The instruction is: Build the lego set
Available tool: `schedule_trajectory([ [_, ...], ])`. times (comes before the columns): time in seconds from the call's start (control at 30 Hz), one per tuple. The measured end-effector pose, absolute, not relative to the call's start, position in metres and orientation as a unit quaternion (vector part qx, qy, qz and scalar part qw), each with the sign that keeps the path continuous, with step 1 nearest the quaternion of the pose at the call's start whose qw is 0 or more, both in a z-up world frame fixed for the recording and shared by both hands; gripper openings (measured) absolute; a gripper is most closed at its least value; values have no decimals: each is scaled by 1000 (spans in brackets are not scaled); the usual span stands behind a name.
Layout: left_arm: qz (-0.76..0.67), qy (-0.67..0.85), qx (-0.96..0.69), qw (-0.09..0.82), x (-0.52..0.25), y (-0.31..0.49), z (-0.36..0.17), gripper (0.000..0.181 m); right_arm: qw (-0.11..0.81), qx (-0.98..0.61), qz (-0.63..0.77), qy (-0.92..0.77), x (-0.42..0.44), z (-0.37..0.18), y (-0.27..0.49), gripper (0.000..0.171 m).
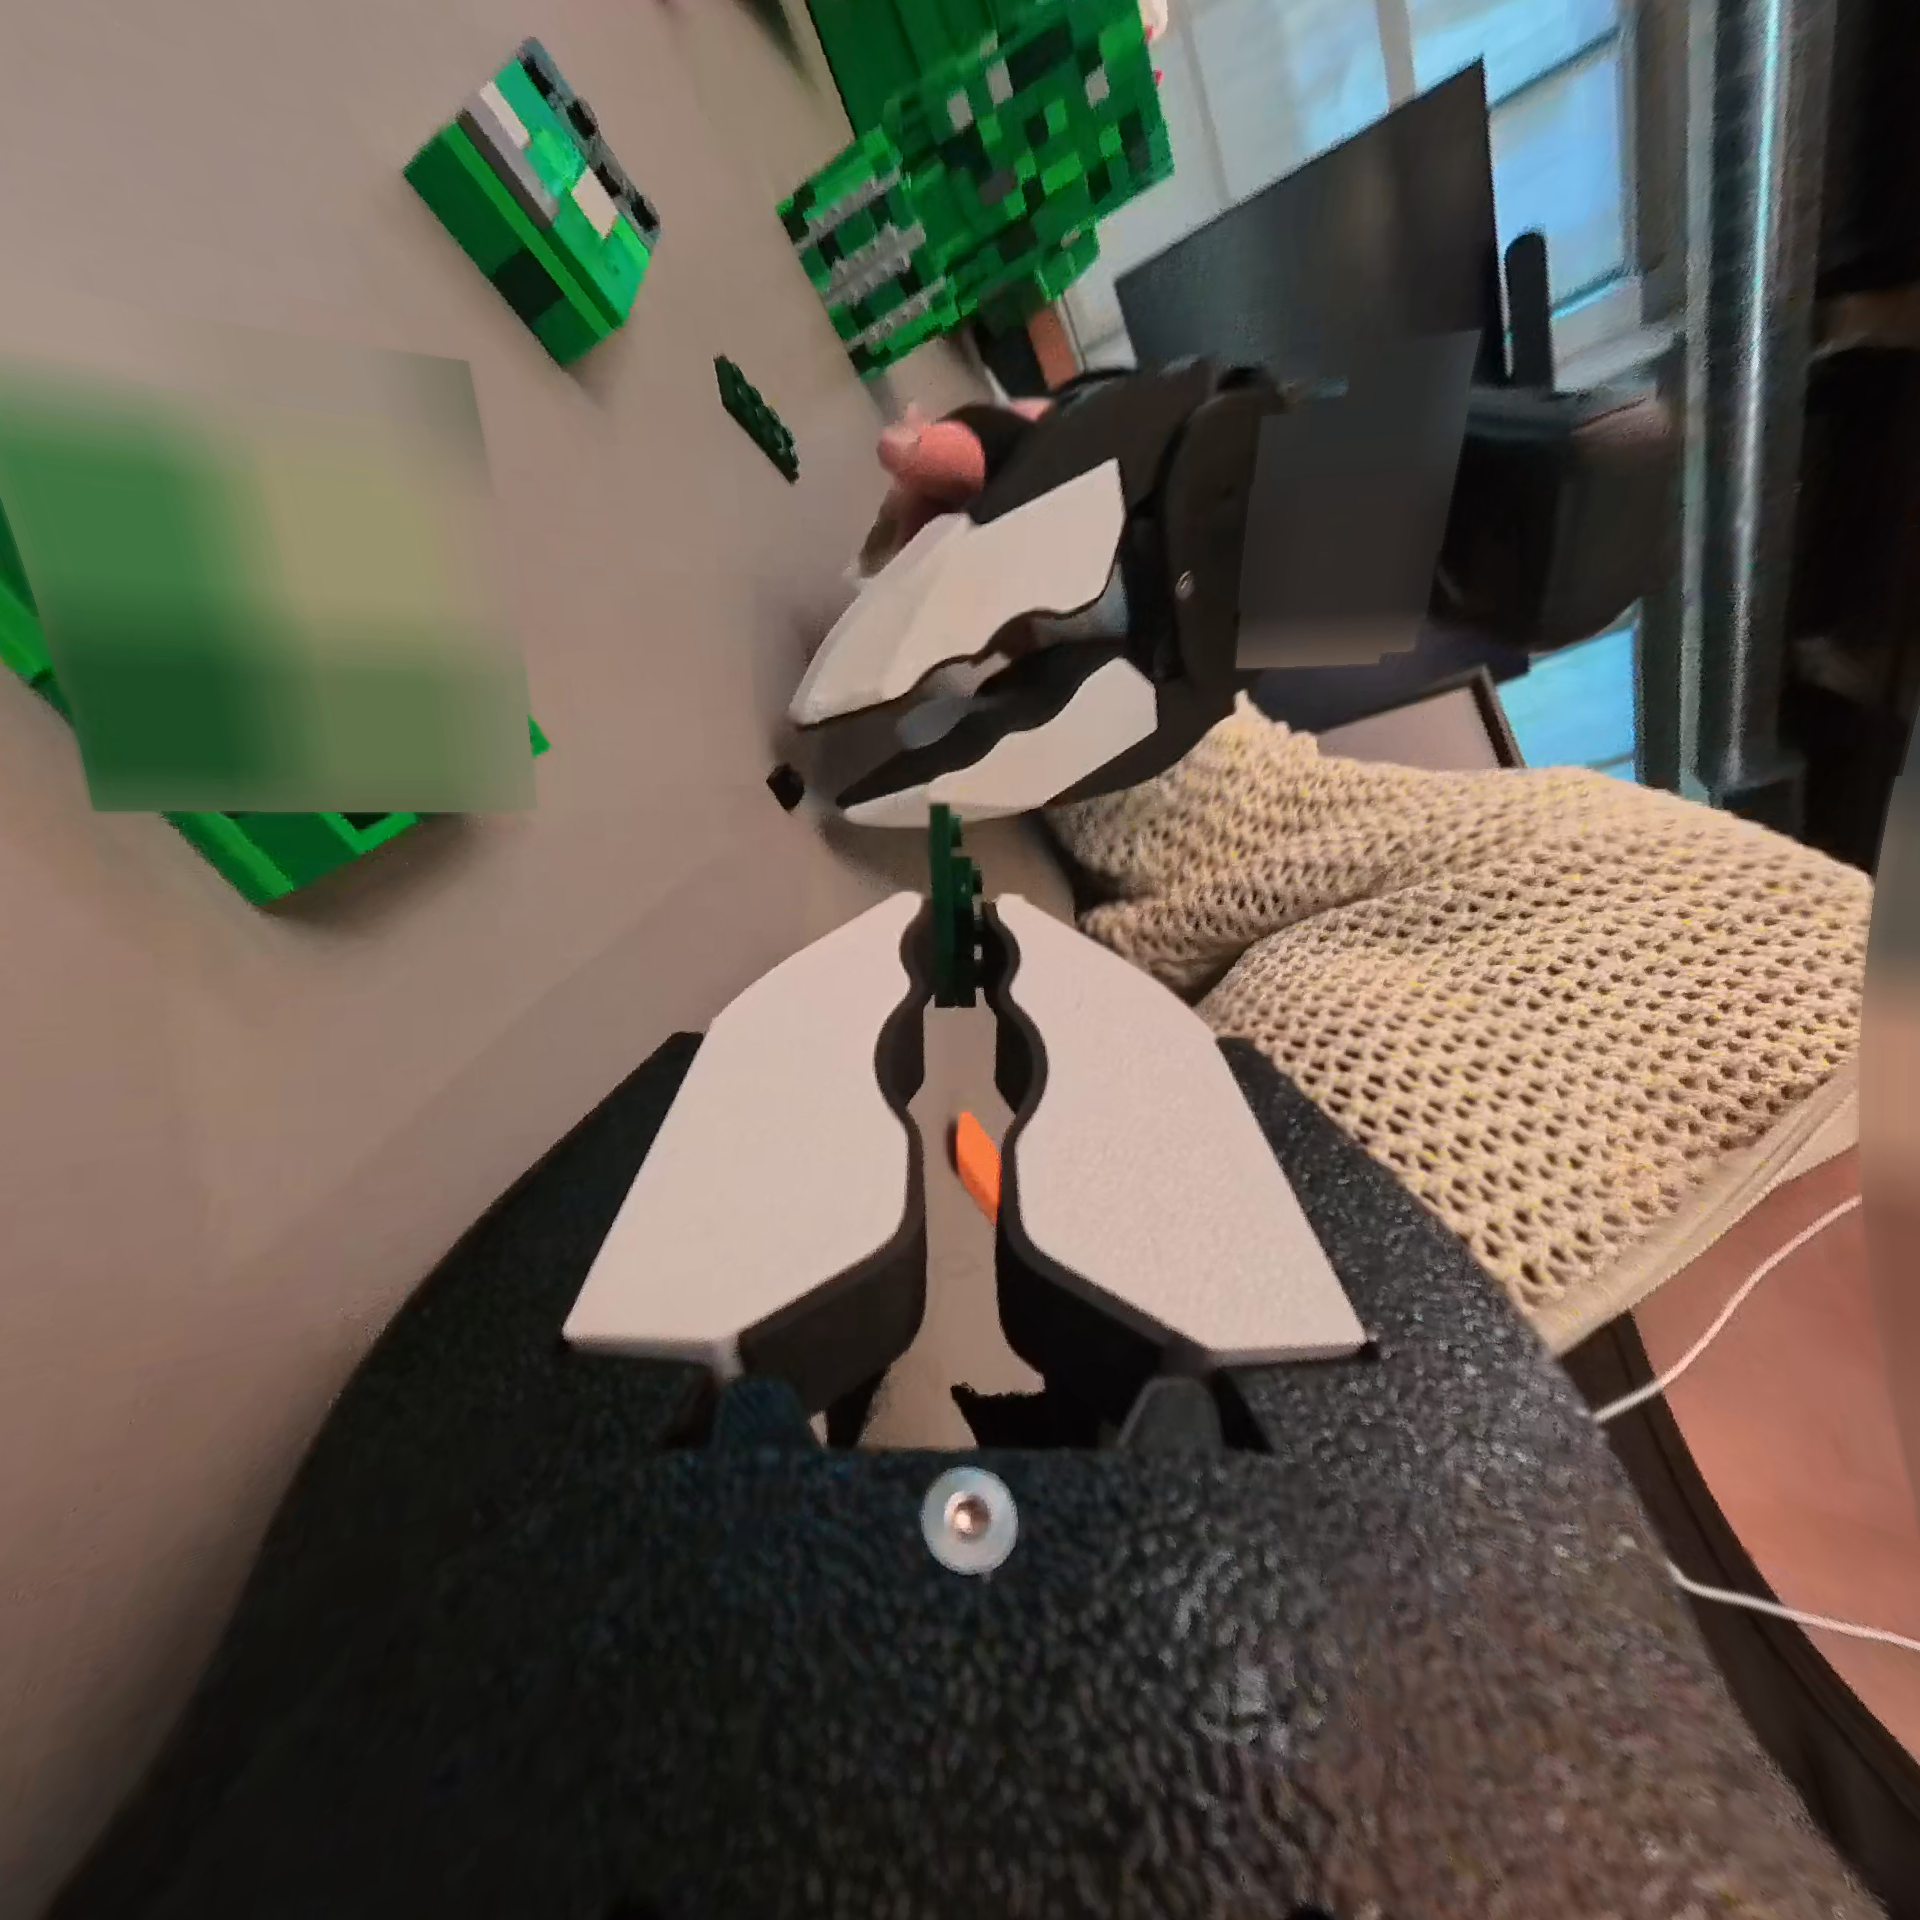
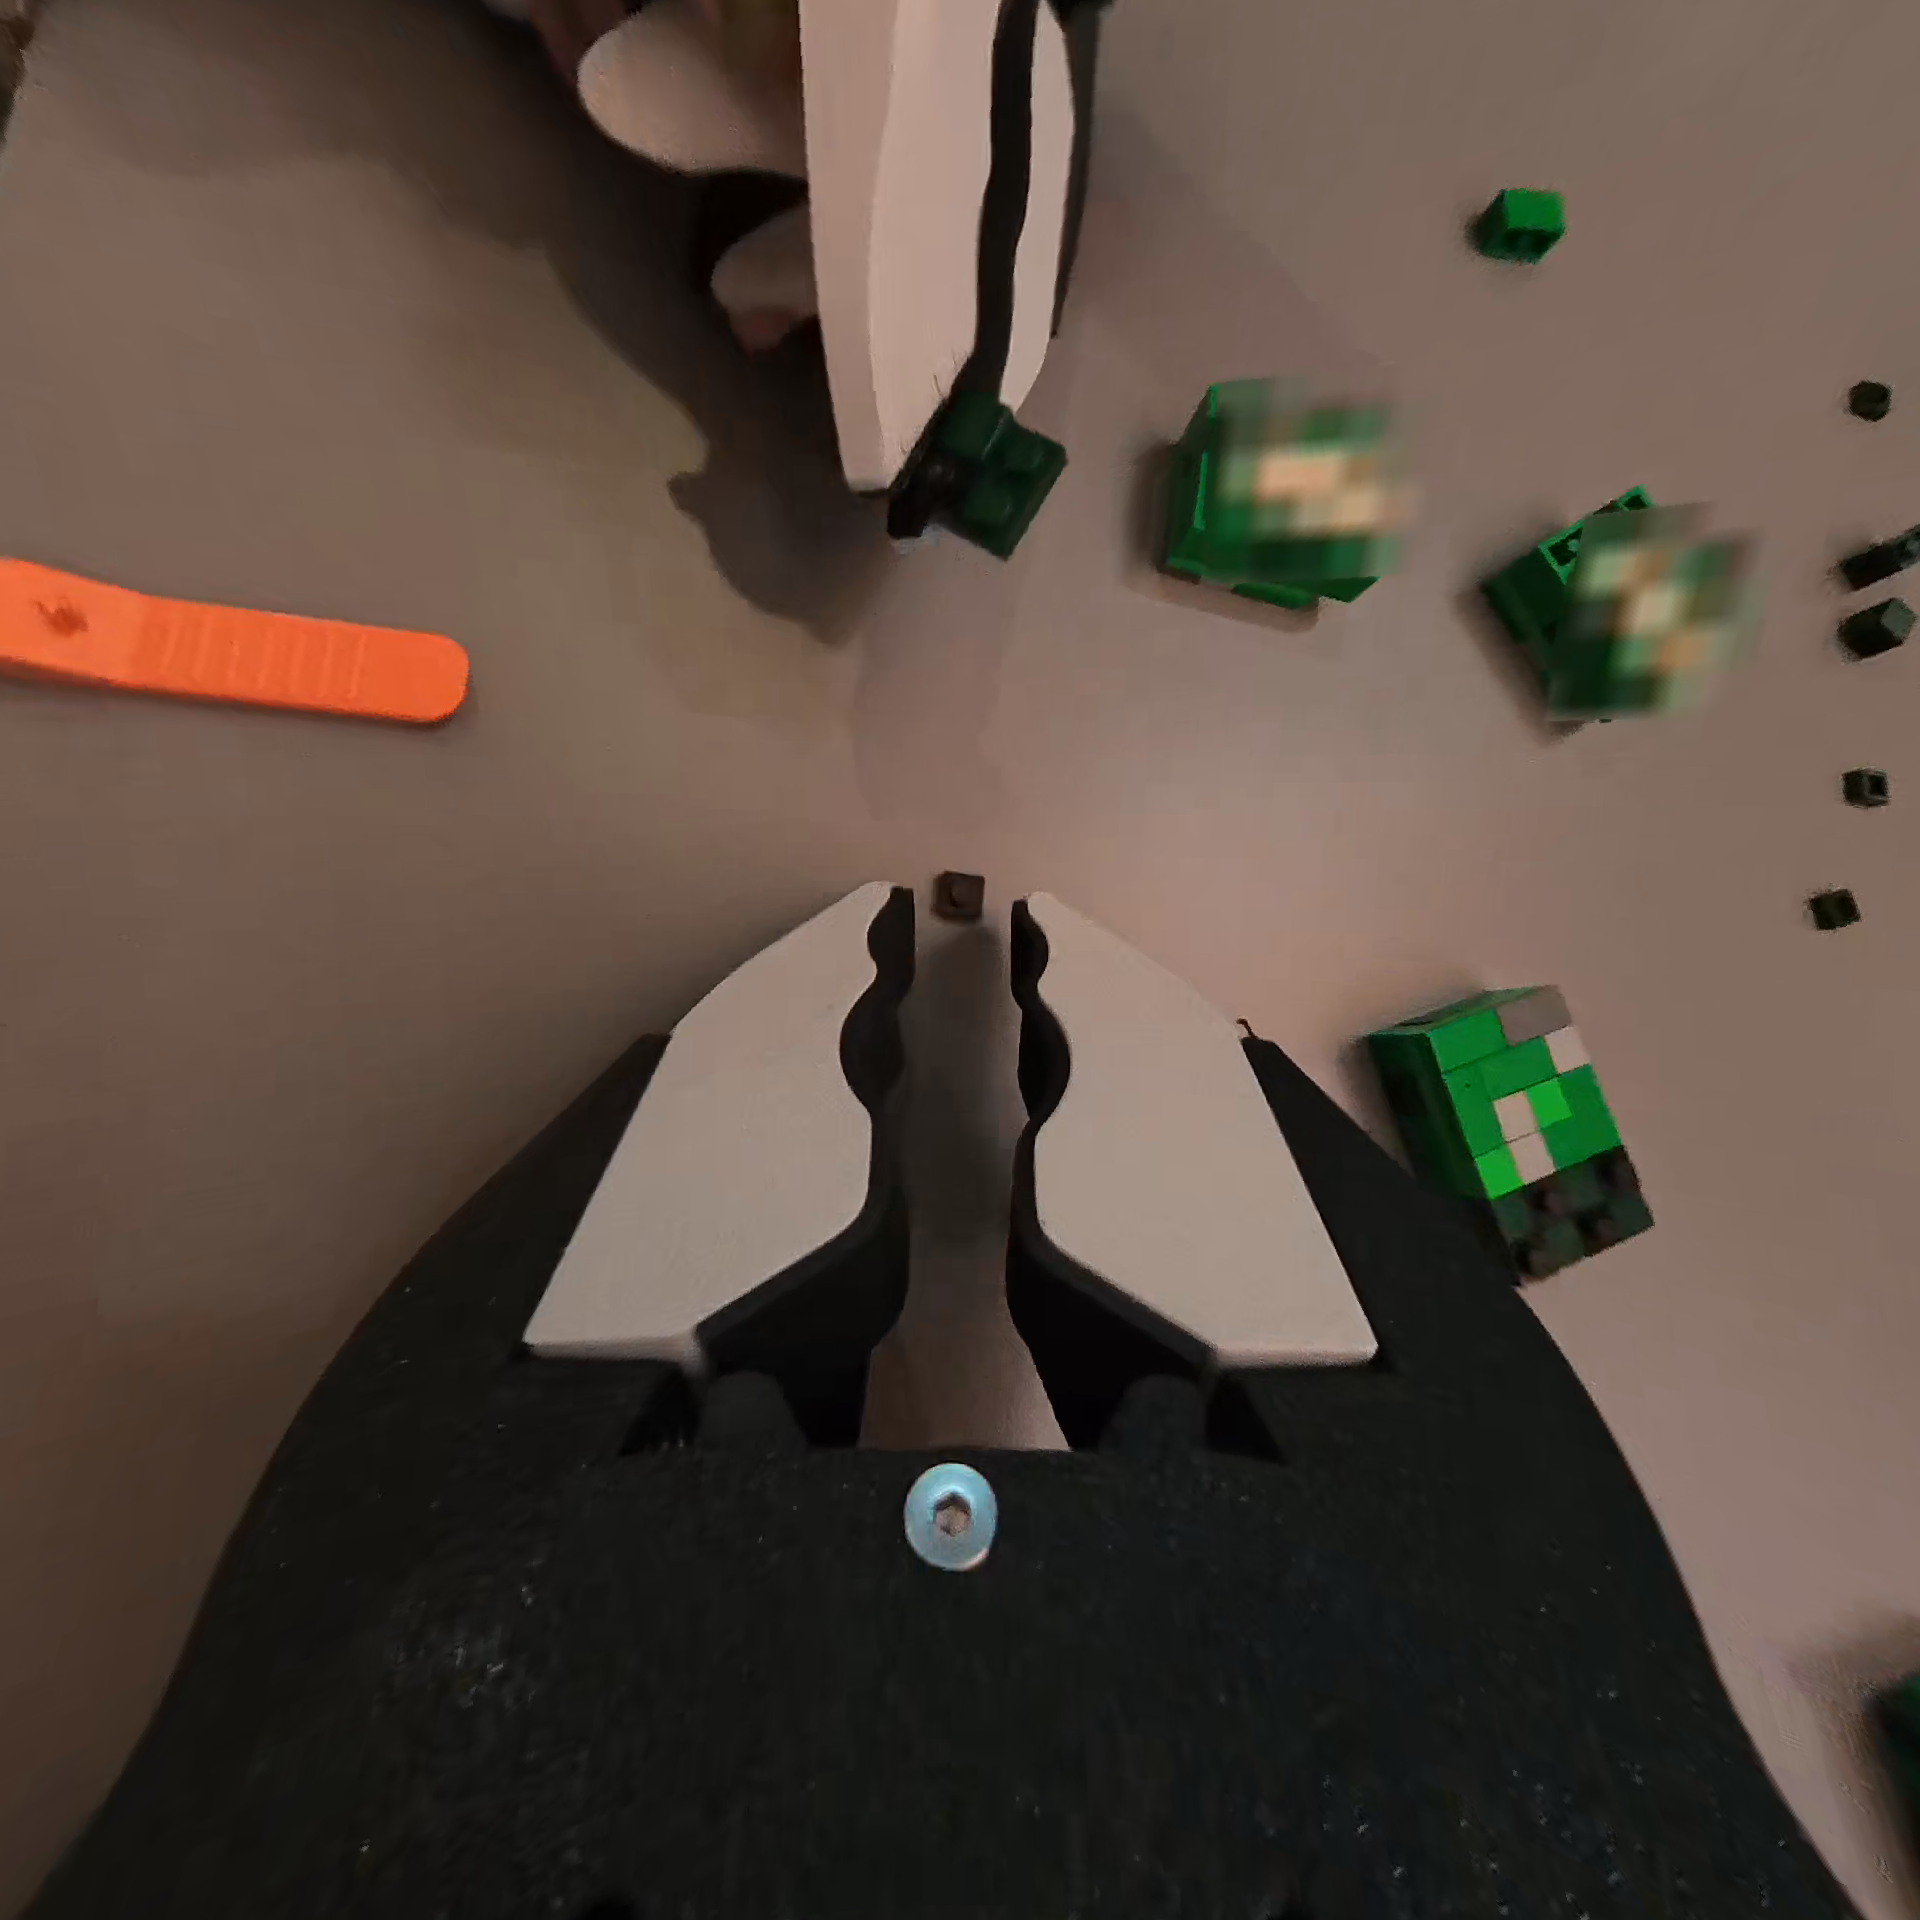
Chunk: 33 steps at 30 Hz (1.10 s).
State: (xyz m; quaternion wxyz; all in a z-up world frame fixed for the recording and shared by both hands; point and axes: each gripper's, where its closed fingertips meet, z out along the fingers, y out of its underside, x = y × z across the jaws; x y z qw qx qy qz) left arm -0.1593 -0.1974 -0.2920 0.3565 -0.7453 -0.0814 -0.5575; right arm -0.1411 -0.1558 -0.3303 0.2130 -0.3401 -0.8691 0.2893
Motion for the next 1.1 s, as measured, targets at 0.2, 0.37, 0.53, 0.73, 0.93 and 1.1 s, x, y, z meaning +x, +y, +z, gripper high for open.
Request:
schedule_trajectory([
  [0.2, -559, -128, -692, 438, -164, -191, -272, 7, 203, -343, 337, -853, -145, -333, -159, 18],
  [0.37, -511, -220, -646, 522, -179, -189, -265, 7, 189, -332, 351, -855, -145, -332, -161, 14],
  [0.53, -511, -281, -612, 535, -167, -197, -267, 7, 177, -329, 358, -856, -144, -332, -164, 10],
  [0.73, -503, -327, -596, 534, -163, -206, -274, 7, 193, -327, 340, -861, -143, -332, -164, 11],
  [0.93, -495, -328, -606, 529, -162, -205, -277, 7, 202, -334, 347, -853, -142, -331, -161, 0],
  [1.1, -466, -303, -638, 533, -153, -204, -278, 7, 220, -322, 345, -854, -137, -328, -159, 9],
])
